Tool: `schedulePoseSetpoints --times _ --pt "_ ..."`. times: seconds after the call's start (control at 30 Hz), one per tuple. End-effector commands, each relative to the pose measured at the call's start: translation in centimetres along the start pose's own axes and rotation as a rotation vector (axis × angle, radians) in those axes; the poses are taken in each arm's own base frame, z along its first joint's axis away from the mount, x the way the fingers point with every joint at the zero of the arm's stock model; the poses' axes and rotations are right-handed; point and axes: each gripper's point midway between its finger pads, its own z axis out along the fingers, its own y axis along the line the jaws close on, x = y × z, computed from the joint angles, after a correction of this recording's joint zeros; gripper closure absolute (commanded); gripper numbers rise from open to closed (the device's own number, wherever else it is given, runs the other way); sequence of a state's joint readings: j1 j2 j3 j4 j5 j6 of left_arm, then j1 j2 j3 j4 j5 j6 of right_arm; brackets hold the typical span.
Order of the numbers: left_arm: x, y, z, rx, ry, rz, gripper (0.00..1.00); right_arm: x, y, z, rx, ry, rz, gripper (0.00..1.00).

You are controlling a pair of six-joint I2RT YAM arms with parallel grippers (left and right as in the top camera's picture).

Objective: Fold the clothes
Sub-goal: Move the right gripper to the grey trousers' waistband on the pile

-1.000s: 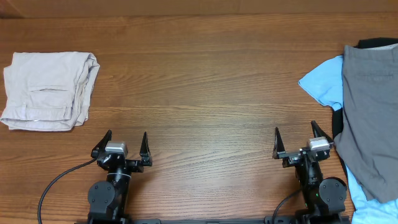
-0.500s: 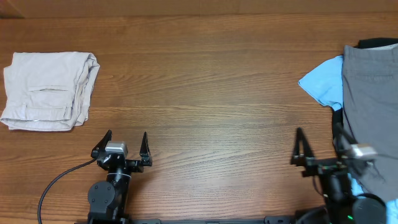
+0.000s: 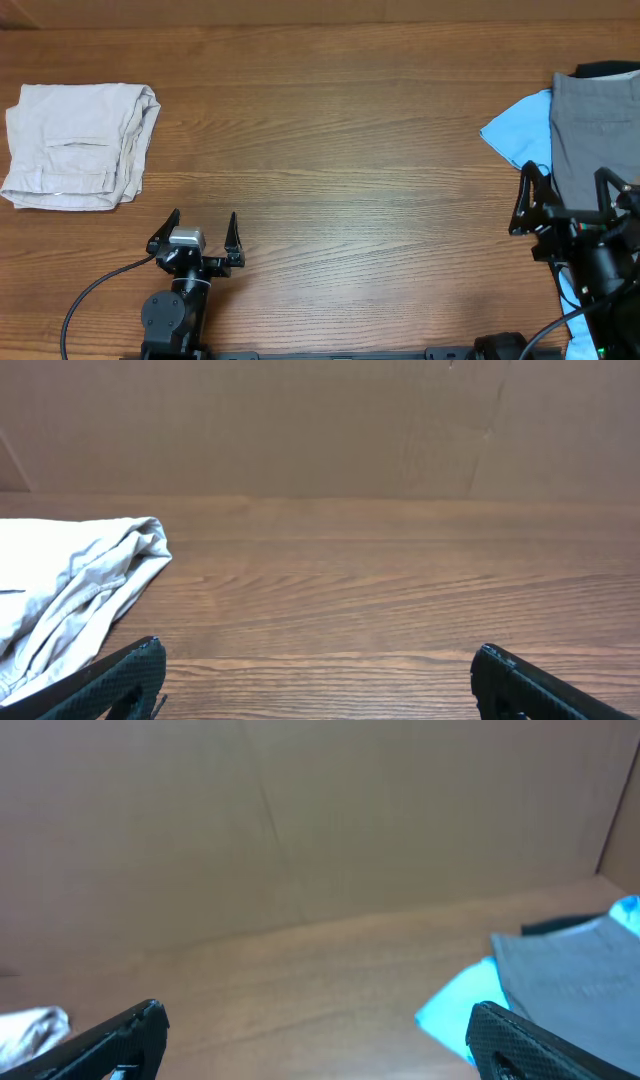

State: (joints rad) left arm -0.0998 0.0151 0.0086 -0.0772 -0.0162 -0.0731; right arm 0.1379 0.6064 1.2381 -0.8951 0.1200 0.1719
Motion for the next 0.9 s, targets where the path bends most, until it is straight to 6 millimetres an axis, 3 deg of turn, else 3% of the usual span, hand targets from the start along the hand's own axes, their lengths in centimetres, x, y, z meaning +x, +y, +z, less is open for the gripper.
schedulePoseSetpoints --times 0.0,0.13,0.37,0.57,0.67,0.87 --pt "-0.1 0.0 0.0 -0.003 -0.010 -0.009 0.00 -0.3 -0.2 -0.5 0.015 0.002 0.008 0.00" --pt "-0.1 0.0 0.0 -0.003 -0.010 -0.009 0.00 0.7 -0.3 1.2 0.031 0.067 0.031 0.00" --pt "-0.1 0.0 0.0 -0.003 -0.010 -0.009 0.00 2.6 -2.3 7.5 0.228 0.334 -0.026 0.00" --pt "-0.1 0.0 0.0 -0.003 -0.010 -0.009 0.00 2.6 -6.1 13.6 0.471 0.493 -0.093 0.00" --pt "-0.1 0.0 0.0 -0.003 -0.010 -0.009 0.00 3.3 -9.3 16.6 0.556 0.557 -0.058 0.00" --pt "-0.1 0.0 0.0 -0.003 -0.010 -0.009 0.00 5.7 -15.3 22.5 0.545 0.636 -0.033 0.00"
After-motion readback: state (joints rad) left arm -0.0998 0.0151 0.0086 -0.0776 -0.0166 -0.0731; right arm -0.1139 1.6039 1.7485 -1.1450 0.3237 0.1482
